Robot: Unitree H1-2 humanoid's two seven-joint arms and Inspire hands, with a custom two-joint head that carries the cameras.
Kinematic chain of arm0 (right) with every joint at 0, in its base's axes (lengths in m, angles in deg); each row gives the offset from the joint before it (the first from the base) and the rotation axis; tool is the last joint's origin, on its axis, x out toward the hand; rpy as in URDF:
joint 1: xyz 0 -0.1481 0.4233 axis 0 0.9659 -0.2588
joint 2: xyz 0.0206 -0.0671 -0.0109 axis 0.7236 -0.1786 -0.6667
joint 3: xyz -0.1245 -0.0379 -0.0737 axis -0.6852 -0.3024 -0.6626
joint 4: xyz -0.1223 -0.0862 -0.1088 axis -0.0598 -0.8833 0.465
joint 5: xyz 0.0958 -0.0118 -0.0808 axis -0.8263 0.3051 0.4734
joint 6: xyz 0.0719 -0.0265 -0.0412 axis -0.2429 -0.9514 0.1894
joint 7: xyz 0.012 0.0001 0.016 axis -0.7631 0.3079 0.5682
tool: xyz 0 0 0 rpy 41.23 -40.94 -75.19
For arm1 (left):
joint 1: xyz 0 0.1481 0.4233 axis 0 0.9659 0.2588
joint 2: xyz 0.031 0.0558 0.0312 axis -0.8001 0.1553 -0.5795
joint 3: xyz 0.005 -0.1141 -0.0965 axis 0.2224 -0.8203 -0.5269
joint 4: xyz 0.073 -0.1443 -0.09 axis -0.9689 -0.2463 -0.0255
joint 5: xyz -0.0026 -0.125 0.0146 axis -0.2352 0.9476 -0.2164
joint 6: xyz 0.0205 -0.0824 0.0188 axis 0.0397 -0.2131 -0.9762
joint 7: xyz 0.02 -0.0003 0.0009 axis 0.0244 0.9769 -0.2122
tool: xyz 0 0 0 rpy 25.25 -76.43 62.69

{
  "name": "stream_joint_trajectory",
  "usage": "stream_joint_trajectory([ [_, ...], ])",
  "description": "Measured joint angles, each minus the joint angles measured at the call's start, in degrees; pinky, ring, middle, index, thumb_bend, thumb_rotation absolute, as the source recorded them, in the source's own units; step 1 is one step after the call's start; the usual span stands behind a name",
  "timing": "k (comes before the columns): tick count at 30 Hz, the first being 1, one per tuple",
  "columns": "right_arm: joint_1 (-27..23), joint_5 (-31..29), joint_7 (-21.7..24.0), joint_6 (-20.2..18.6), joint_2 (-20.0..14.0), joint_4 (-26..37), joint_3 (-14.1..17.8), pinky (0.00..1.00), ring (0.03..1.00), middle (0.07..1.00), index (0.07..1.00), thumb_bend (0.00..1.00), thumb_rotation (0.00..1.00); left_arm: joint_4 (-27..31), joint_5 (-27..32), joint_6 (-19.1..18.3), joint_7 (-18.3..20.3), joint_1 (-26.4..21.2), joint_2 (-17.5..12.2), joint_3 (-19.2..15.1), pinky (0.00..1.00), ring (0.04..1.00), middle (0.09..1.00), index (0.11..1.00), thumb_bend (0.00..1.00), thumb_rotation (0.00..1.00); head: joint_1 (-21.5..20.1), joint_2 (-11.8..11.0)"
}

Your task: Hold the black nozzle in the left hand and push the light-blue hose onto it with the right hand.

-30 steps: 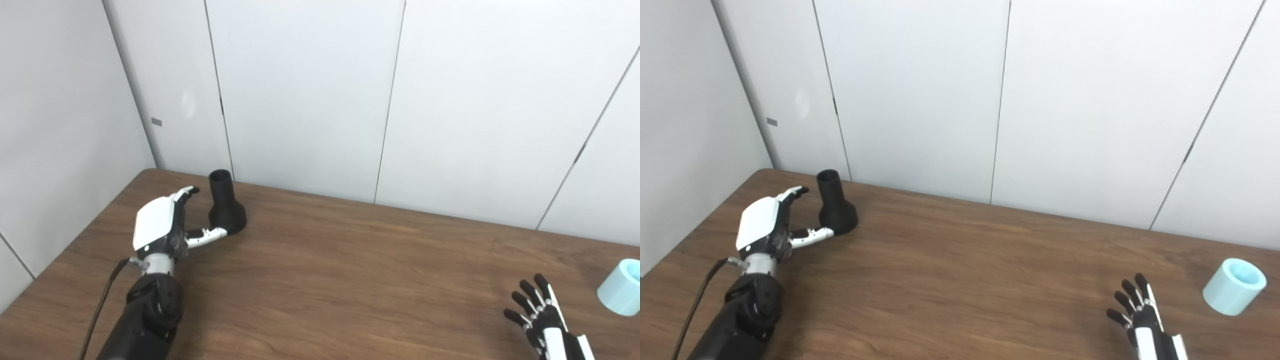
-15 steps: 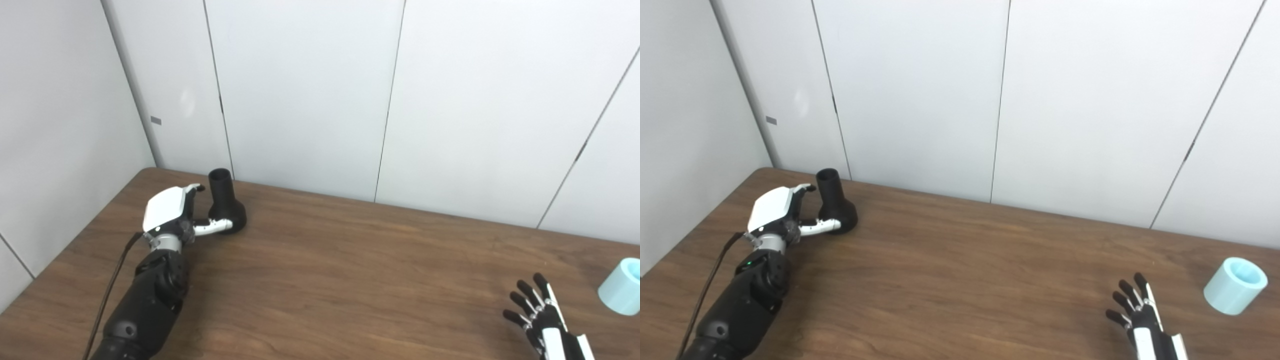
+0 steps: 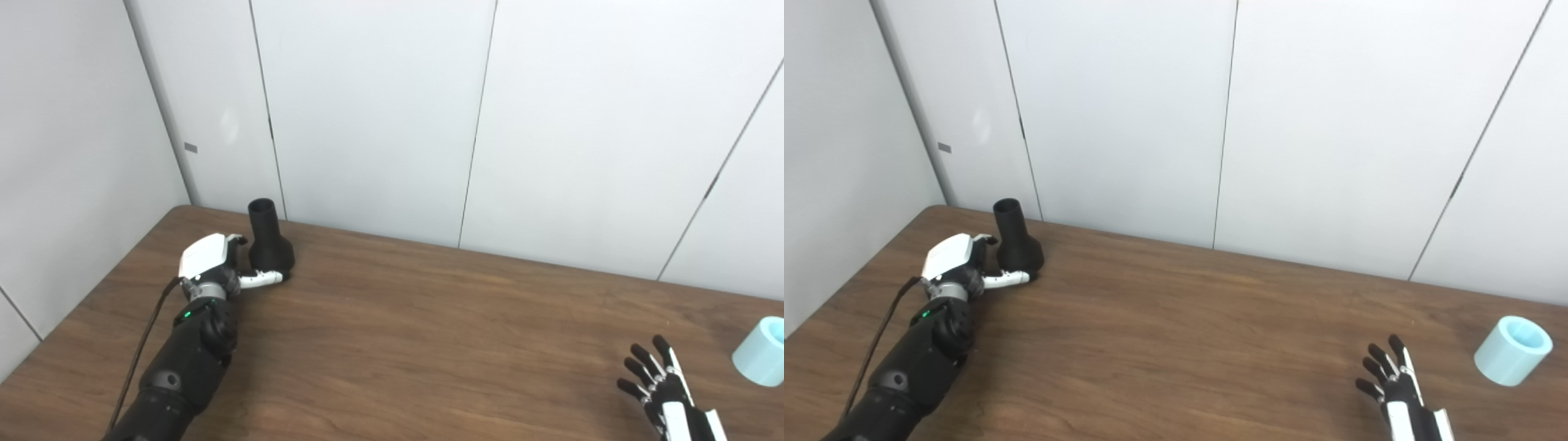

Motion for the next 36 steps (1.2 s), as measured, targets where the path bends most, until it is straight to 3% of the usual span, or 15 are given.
stream_joint_trajectory([
  [14, 0.1, 0.9, -0.3, -0.1, 0.1, 0.2, -0.1, 0.78, 0.869, 0.898, 1.0, 0.43, 1.0, 0.4, 0.7, 0.6, 1.9, -1.0, 0.3, 3.1, 1.0, 0.941, 0.891, 0.864, 0.98, 0.57, -0.4, 0.5],
  [21, 0.1, 1.4, -0.4, -0.1, 0.2, 0.2, -0.1, 0.79, 0.866, 0.893, 0.997, 0.46, 1.0, 0.4, 0.7, 0.4, 2.2, -1.5, 0.5, 3.8, 1.0, 0.928, 0.879, 0.853, 0.95, 0.52, -0.4, 0.6],
  [24, 0.1, 1.3, -0.4, 0.0, 0.2, 0.2, -0.1, 0.78, 0.862, 0.892, 0.997, 0.46, 1.0, -2.5, 0.8, 1.5, 0.6, -2.6, 0.7, 3.8, 1.0, 0.924, 0.876, 0.844, 0.91, 0.48, -0.2, 0.8],
  [30, 0.1, 1.8, -0.5, 0.0, 0.3, 0.3, -0.1, 0.77, 0.854, 0.878, 0.977, 0.47, 1.0, -3.2, 0.8, 1.1, -1.1, -3.1, 1.1, 3.7, 1.0, 0.826, 0.759, 0.802, 0.83, 0.4, -0.4, 0.9],
  [32, 0.1, 1.8, -0.5, 0.0, 0.3, 0.3, 0.0, 0.76, 0.849, 0.875, 0.974, 0.46, 1.0, -5.0, 0.7, 1.2, -2.3, -4.1, 1.2, 3.8, 0.96, 0.774, 0.707, 0.783, 0.82, 0.32, -0.4, 0.9],
  [34, 0.1, 1.8, -0.6, 0.0, 0.4, 0.3, 0.0, 0.75, 0.839, 0.868, 0.967, 0.46, 1.0, -6.7, 0.6, 1.7, -3.5, -5.1, 1.2, 4.1, 0.76, 0.72, 0.658, 0.752, 0.78, 0.2, -0.4, 0.9],
  [35, 0.1, 1.8, -0.6, 0.0, 0.4, 0.3, 0.1, 0.74, 0.836, 0.863, 0.96, 0.46, 1.0, -7.8, 0.6, 2.4, -4.2, -5.6, 1.2, 4.1, 0.65, 0.645, 0.608, 0.723, 0.76, 0.12, -0.5, 0.9],
  [36, 0.1, 1.8, -0.7, 0.0, 0.4, 0.3, 0.1, 0.74, 0.834, 0.861, 0.957, 0.46, 1.0, -8.9, 0.6, 3.1, -4.7, -6.1, 1.1, 4.2, 0.54, 0.551, 0.549, 0.701, 0.66, 0.06, -0.5, 0.9],
])
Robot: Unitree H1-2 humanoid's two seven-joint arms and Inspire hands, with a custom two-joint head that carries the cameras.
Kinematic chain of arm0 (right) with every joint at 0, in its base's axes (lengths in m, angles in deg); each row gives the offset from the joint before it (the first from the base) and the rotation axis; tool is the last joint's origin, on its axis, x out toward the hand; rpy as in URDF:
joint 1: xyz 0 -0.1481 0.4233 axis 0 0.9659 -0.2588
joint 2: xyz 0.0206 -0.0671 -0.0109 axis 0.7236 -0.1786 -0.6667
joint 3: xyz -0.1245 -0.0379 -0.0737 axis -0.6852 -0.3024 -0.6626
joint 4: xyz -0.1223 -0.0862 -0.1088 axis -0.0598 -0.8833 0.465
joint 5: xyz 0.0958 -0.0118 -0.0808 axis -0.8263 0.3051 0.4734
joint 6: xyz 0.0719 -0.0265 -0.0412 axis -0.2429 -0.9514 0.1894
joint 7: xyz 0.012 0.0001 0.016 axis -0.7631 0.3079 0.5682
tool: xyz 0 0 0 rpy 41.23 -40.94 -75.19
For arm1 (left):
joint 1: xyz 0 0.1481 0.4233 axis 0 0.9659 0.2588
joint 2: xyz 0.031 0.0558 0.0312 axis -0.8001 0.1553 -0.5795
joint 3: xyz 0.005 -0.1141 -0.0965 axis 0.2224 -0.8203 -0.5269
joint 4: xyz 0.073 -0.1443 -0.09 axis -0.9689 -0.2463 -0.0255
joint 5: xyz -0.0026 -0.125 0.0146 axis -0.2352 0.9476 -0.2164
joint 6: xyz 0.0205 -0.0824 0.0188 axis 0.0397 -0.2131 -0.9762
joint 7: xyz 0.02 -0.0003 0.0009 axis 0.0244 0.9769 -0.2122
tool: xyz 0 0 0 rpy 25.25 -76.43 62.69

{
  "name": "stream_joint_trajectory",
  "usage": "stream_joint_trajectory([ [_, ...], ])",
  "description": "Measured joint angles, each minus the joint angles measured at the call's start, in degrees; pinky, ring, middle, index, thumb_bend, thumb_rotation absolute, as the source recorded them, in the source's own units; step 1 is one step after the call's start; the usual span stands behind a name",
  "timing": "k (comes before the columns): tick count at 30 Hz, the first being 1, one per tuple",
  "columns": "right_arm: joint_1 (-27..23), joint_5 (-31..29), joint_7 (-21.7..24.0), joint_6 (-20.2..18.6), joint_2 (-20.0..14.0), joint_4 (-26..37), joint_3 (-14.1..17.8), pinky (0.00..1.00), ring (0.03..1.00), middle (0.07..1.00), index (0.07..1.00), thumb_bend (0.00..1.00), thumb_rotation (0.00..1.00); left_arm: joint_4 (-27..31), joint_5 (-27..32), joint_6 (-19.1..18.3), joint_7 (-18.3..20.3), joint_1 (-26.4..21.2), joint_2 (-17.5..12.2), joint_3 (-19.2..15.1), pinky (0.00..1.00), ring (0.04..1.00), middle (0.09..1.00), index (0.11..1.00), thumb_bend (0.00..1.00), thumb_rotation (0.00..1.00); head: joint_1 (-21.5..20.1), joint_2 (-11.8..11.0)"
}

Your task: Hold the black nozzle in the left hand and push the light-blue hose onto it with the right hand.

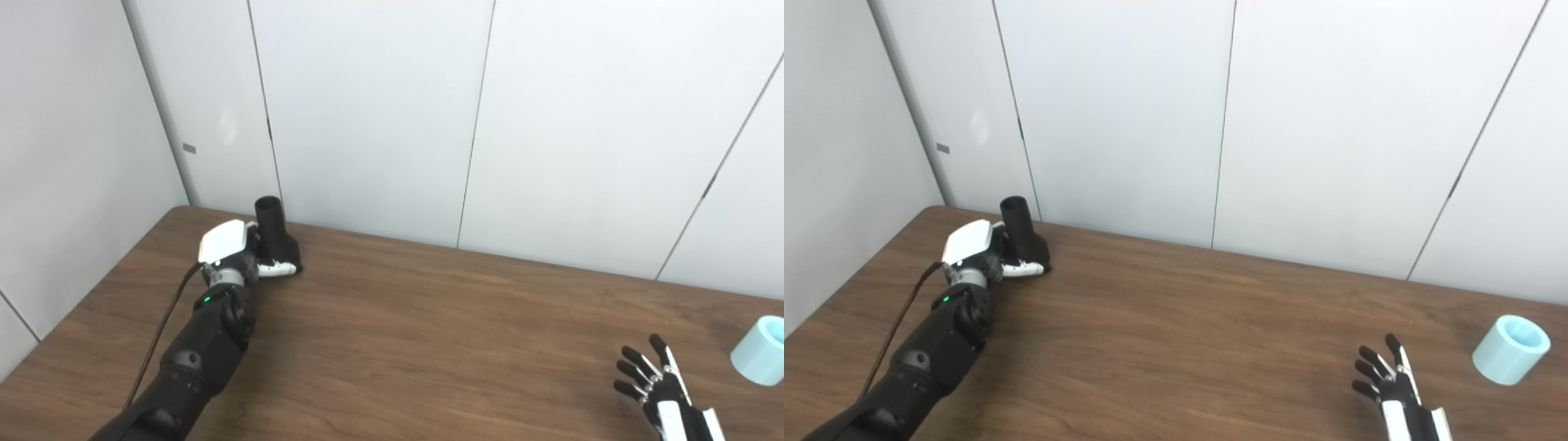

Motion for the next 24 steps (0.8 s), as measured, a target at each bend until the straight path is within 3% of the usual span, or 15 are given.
stream_joint_trajectory([
  [1, 0.0, 0.0, 0.0, 0.0, 0.0, 0.0, 0.0, 0.74, 0.832, 0.856, 0.951, 0.46, 1.0, -1.0, 0.1, 0.8, -0.4, -0.5, -0.1, 0.0, 0.4, 0.431, 0.509, 0.579, 0.58, 0.02, 0.1, 0.0],
  [2, 0.0, 0.0, 0.0, 0.0, 0.0, 0.0, 0.0, 0.73, 0.83, 0.854, 0.949, 0.46, 1.0, -2.4, 0.3, 2.0, -1.0, -1.3, -0.2, -0.1, 0.33, 0.372, 0.494, 0.536, 0.55, 0.01, 0.1, 0.1],
  [4, 0.0, 0.2, -0.2, 0.1, 0.0, 0.0, 0.0, 0.73, 0.825, 0.849, 0.943, 0.46, 1.0, -3.4, 1.4, 3.3, -1.1, -1.7, -0.4, -0.3, 0.28, 0.345, 0.483, 0.5, 0.53, 0.0, 0.0, 0.2],
  [9, 0.0, 0.4, -0.3, 0.1, 0.0, 0.0, 0.0, 0.72, 0.821, 0.845, 0.941, 0.48, 1.0, -3.9, 2.4, 4.8, -1.3, -1.7, -0.3, -0.2, 0.28, 0.352, 0.481, 0.491, 0.52, 0.0, -0.1, 0.3],
  [11, 0.0, 0.3, -0.3, 0.1, 0.0, 0.0, 0.0, 0.72, 0.815, 0.841, 0.938, 0.48, 1.0, -3.9, 2.6, 4.8, -1.3, -1.6, 0.1, -0.1, 0.3, 0.372, 0.429, 0.523, 0.51, 0.0, -0.2, 0.4],
  [21, 0.0, 1.1, -0.7, 0.0, 0.0, 0.0, -0.1, 0.7, 0.812, 0.839, 0.937, 0.48, 1.0, -1.1, 3.7, 4.3, -1.1, -0.2, 0.3, -0.3, 0.33, 0.401, 0.424, 0.54, 0.51, 0.0, -0.6, 0.7],
  [24, 0.0, 1.3, -0.9, -0.1, 0.0, 0.0, -0.1, 0.71, 0.816, 0.844, 0.937, 0.48, 1.0, 2.2, 4.0, 3.9, -0.7, 1.3, 0.2, -0.4, 0.34, 0.41, 0.428, 0.543, 0.51, 0.0, -1.2, 1.1],
])
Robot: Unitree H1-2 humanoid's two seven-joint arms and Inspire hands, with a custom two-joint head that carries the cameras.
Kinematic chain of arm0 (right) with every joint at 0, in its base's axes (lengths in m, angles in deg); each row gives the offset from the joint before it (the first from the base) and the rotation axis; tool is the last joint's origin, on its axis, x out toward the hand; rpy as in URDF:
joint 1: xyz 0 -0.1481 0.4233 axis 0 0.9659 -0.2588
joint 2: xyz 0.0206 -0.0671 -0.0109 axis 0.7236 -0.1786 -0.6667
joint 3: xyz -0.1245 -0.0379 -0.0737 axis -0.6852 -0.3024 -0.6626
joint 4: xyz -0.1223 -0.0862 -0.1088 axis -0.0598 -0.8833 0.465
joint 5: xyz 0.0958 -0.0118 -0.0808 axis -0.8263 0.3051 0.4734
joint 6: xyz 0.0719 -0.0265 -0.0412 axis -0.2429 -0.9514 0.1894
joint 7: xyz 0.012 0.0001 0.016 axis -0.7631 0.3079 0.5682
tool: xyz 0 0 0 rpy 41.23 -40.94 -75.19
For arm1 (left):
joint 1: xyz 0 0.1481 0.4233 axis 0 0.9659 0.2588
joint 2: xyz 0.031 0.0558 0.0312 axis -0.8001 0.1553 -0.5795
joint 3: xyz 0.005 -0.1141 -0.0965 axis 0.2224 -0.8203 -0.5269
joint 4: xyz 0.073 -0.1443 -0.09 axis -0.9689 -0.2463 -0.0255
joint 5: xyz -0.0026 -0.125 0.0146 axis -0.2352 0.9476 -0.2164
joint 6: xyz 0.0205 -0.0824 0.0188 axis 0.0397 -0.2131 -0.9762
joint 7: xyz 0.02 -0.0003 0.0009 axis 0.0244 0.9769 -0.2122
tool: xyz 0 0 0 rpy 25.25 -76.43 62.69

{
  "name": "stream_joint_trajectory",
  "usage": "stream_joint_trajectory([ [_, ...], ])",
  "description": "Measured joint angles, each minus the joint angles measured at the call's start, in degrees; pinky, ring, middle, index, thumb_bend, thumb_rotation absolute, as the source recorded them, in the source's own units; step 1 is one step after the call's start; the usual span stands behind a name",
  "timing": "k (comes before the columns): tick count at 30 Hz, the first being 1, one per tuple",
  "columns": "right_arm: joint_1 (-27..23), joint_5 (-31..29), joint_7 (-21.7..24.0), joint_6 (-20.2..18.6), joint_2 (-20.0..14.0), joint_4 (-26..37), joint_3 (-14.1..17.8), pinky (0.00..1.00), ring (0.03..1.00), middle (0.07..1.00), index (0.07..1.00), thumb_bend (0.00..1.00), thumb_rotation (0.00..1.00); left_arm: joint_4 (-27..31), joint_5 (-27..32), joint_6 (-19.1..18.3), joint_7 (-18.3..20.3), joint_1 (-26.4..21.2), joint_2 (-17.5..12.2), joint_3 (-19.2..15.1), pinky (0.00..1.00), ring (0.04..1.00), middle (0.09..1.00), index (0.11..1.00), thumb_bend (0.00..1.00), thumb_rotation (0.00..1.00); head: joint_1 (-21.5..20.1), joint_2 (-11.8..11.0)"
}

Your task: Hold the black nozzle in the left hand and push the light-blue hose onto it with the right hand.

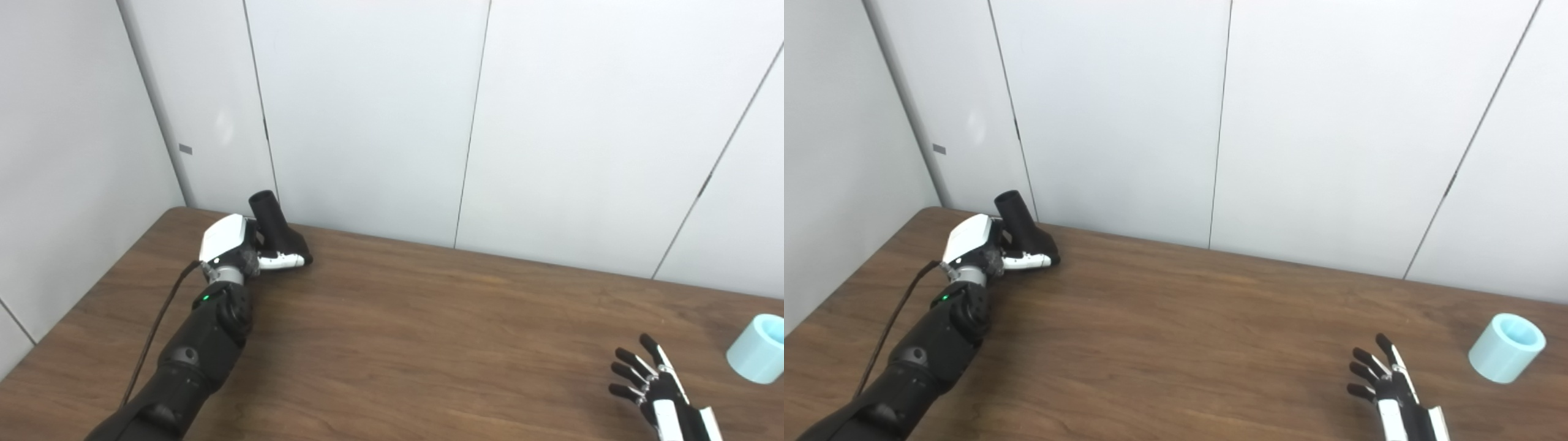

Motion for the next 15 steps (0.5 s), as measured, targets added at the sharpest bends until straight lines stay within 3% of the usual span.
stream_joint_trajectory([
  [6, 0.0, 0.0, 0.0, -0.4, 0.0, 0.0, 0.0, 0.7, 0.811, 0.838, 0.934, 0.48, 1.0, 9.7, -3.7, 0.5, -1.8, 6.2, 0.2, 2.7, 0.4, 0.47, 0.448, 0.533, 0.52, 0.0, -1.1, 0.3],
  [9, -0.1, 0.0, 0.0, -0.4, 0.0, 0.0, 0.0, 0.7, 0.812, 0.834, 0.935, 0.49, 1.0, 12.8, -6.6, 1.6, -5.0, 9.1, 1.1, 4.0, 0.38, 0.466, 0.441, 0.534, 0.52, 0.0, -1.8, 0.4],
  [13, 0.0, -0.1, -0.1, -0.4, 0.0, 0.0, 0.0, 0.7, 0.807, 0.831, 0.932, 0.52, 1.0, 19.5, -8.8, 2.8, -5.6, 13.3, 2.3, 5.2, 0.4, 0.472, 0.423, 0.534, 0.52, 0.0, -3.4, 1.1],
  [15, -0.1, 0.0, -0.1, -0.4, 0.0, 0.0, 0.0, 0.7, 0.809, 0.836, 0.933, 0.53, 1.0, 23.5, -10.4, 2.7, -5.1, 15.3, 3.1, 6.4, 0.35, 0.433, 0.413, 0.529, 0.52, 0.0, -4.1, 1.3],
])
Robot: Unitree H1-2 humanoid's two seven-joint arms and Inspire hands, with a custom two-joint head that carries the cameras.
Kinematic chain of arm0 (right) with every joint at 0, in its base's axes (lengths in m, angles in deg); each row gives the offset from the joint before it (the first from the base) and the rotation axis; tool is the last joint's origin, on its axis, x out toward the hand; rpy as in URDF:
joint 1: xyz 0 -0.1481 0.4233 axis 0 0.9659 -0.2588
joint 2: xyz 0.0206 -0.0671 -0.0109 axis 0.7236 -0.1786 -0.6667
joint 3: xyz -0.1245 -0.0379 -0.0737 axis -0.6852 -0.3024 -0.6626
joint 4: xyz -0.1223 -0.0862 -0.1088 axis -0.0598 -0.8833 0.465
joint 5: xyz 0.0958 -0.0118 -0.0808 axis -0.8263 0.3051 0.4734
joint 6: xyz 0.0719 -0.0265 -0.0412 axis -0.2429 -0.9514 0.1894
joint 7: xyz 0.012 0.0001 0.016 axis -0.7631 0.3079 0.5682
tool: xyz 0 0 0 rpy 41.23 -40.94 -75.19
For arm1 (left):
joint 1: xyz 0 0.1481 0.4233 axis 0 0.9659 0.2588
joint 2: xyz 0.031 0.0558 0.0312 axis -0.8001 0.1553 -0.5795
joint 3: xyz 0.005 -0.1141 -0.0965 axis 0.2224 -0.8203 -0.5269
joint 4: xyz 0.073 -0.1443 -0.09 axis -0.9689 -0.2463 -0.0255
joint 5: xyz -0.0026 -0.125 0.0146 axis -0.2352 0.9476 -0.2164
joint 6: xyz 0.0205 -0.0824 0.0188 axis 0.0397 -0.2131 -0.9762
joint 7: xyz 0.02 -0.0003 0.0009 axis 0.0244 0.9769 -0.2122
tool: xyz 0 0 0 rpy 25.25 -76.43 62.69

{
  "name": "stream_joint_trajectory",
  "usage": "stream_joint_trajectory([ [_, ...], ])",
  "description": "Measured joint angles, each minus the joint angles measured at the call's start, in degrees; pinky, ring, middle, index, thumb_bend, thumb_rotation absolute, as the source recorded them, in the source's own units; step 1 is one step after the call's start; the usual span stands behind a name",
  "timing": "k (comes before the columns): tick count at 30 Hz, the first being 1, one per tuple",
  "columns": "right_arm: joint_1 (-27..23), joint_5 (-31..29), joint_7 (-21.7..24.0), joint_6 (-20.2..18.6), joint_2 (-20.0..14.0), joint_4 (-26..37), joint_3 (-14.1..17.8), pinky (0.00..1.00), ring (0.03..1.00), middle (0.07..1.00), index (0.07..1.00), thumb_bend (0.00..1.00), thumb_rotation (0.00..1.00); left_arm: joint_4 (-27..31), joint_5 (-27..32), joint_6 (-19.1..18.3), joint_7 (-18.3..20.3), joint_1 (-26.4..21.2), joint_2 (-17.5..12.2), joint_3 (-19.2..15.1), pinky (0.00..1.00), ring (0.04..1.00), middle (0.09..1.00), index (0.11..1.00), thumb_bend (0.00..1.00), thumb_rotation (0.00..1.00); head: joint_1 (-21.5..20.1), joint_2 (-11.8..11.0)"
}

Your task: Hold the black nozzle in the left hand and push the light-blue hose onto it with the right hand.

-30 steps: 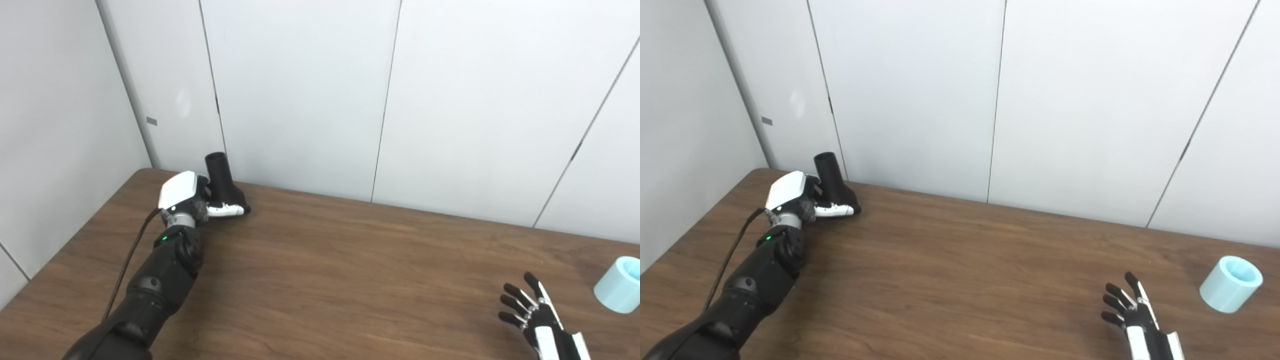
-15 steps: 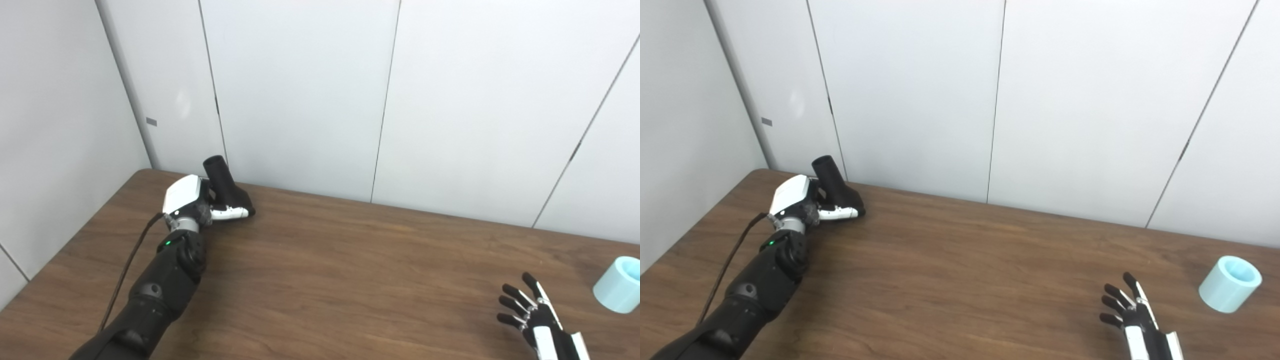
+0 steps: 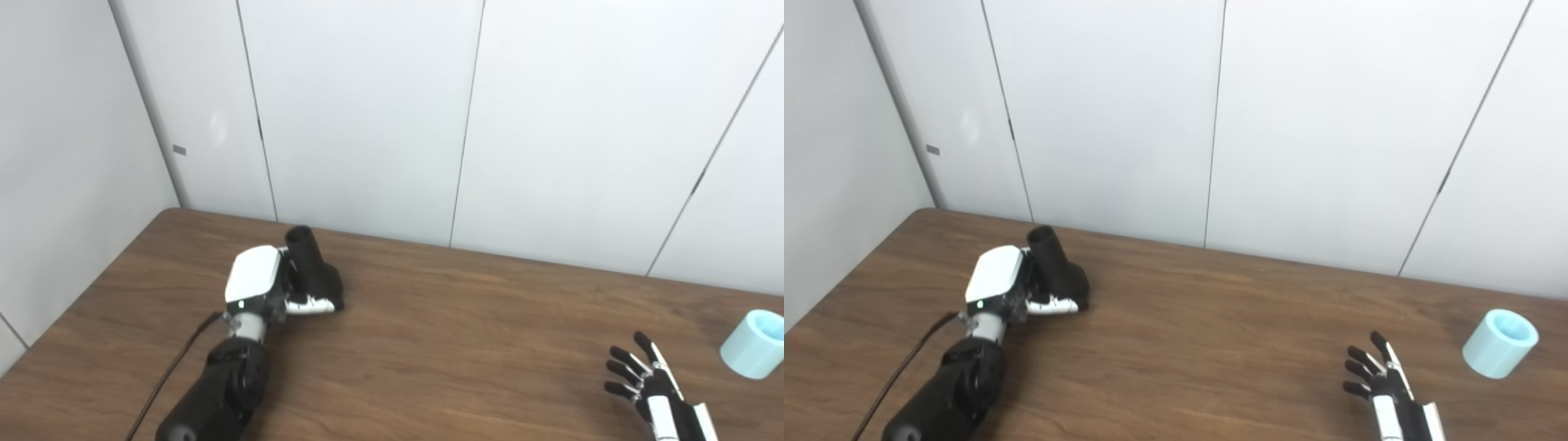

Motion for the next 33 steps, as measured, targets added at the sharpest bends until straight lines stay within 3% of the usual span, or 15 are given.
stream_joint_trajectory([
  [5, -0.2, 0.0, 0.0, -0.9, 0.0, 0.0, -0.3, 0.71, 0.812, 0.836, 0.942, 0.53, 1.0, 7.0, -4.4, 0.1, 1.2, 3.9, 1.7, 2.3, 0.34, 0.41, 0.406, 0.524, 0.52, 0.0, -1.1, 0.5],
  [12, -0.3, 0.8, -0.1, -1.2, 0.0, 0.0, -0.5, 0.71, 0.811, 0.833, 0.946, 0.54, 1.0, 14.9, -7.2, 1.0, 3.4, 8.1, 3.3, 3.5, 0.39, 0.47, 0.433, 0.534, 0.52, 0.0, -2.9, 1.8],
  [19, -0.4, 1.3, -0.1, -1.3, 0.2, 0.0, -0.6, 0.69, 0.799, 0.824, 0.941, 0.54, 1.0, 18.1, -9.4, 2.6, 6.4, 11.4, 7.3, 6.0, 0.38, 0.455, 0.43, 0.529, 0.52, 0.0, -4.7, 2.6],
  [24, -0.5, 2.5, -0.8, -1.3, 0.4, 0.0, -0.8, 0.67, 0.782, 0.818, 0.94, 0.5, 1.0, 20.2, -10.8, 2.7, 8.1, 12.8, 8.7, 7.3, 0.37, 0.453, 0.414, 0.527, 0.52, 0.0, -5.4, 3.0],
  [33, -0.5, 3.6, -0.9, -1.7, 0.4, 0.3, -1.3, 0.66, 0.78, 0.825, 0.947, 0.51, 1.0, 21.3, -13.4, 2.7, 8.8, 14.3, 10.9, 8.8, 0.37, 0.45, 0.415, 0.527, 0.52, 0.0, -6.4, 4.0],
])
